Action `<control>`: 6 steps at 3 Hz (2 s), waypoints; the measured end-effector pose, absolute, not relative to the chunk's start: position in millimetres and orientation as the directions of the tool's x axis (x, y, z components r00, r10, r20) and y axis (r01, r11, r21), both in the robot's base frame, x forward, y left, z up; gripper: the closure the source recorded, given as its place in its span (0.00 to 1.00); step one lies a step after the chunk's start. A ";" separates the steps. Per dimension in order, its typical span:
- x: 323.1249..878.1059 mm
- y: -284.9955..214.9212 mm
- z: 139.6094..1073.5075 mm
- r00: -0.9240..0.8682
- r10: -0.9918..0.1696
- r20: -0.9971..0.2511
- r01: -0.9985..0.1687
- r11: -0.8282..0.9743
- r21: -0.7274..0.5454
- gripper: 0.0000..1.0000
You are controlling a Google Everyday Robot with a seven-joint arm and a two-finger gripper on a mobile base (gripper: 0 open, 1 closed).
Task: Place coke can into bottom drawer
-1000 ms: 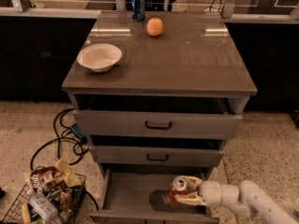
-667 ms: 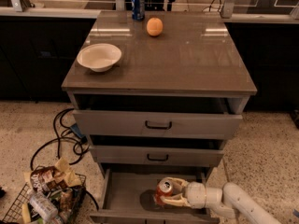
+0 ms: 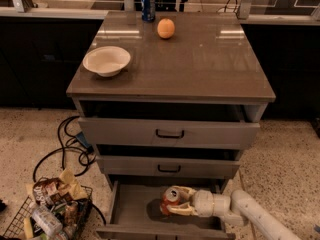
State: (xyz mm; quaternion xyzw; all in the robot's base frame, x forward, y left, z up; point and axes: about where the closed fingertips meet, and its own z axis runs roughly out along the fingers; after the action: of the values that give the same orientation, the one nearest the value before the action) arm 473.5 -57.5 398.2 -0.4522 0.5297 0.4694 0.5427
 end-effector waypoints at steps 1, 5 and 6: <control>499.7 -36.1 376.0 0.015 0.056 -0.998 -0.993 0.114 -0.009 1.00; 505.9 10.7 263.8 -0.088 0.023 -0.996 -0.992 0.085 0.090 1.00; 509.5 19.6 243.4 -0.102 0.008 -0.995 -0.988 0.113 0.102 1.00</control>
Offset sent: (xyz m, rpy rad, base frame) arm 0.0599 0.0561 -0.0754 0.0729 -0.0346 0.1049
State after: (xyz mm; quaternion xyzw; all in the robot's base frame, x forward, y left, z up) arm 509.5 19.6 243.4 -0.4441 0.5521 0.4960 0.5019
